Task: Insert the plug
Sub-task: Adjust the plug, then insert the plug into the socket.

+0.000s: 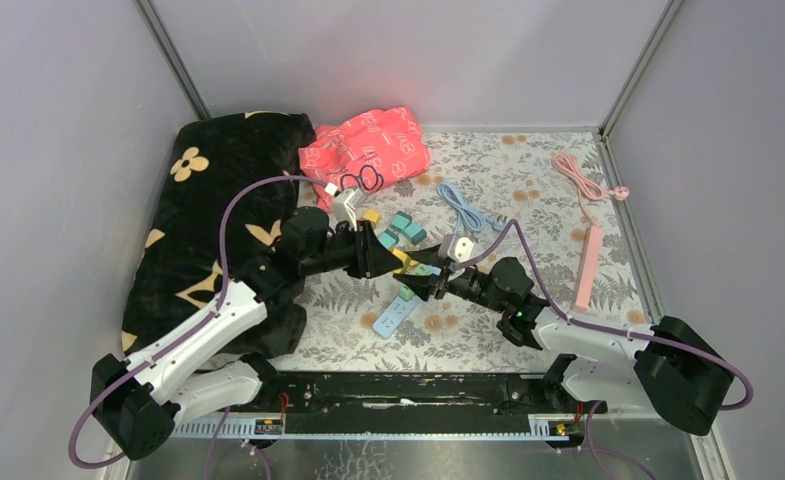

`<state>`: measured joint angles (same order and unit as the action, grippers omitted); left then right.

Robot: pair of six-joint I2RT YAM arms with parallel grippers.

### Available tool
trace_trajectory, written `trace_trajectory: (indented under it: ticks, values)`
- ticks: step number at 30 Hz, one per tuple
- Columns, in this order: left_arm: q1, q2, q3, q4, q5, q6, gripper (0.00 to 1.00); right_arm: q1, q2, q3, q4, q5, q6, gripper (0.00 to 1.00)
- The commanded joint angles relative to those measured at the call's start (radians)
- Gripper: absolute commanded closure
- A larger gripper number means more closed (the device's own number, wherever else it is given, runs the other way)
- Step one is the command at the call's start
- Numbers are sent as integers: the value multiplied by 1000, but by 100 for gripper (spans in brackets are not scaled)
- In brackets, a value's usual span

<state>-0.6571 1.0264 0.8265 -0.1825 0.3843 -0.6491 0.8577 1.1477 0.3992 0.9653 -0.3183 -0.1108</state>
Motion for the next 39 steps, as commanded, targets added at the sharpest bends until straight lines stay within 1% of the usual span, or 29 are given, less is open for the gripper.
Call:
trace_trajectory:
  ticks: [1, 5, 8, 11, 15, 17, 20, 23, 25, 27, 29, 34, 36, 39]
  values:
    - [4, -5, 65, -87, -86, 120, 100, 4, -38, -25, 74, 67, 134, 55]
    - [2, 6, 96, -167, -132, 176, 100, 4, -58, -30, 7, 130, 232, 46]
    - [-4, 25, 116, -227, -156, 219, 100, 3, -68, -36, -47, 191, 315, 42]
    - [-20, 47, 127, -277, -199, 255, 100, 3, -77, -23, -142, 251, 403, 40]
    - [-54, 87, 137, -329, -251, 292, 100, 3, -70, 27, -336, 318, 507, 36]
    - [-69, 105, 135, -339, -261, 301, 100, 1, -66, 34, -384, 331, 547, 36]
    - [-99, 130, 134, -350, -293, 307, 100, 3, -72, 8, -403, 376, 634, 35]
    - [-124, 158, 132, -354, -332, 308, 100, 2, -62, -30, -421, 441, 722, 35]
    - [-142, 172, 129, -354, -350, 303, 100, 3, -52, -42, -434, 450, 773, 36]
    - [-164, 182, 128, -352, -370, 301, 100, 2, -40, -55, -429, 446, 816, 39]
    - [-183, 195, 125, -348, -387, 303, 100, 3, -20, -66, -427, 449, 859, 43]
    - [-205, 225, 111, -320, -394, 297, 100, 3, 46, -105, -335, 437, 959, 49]
    - [-212, 232, 101, -300, -390, 292, 100, 3, 76, -110, -308, 423, 990, 52]
    - [-218, 241, 81, -268, -383, 283, 100, 3, 125, -109, -285, 410, 1016, 54]
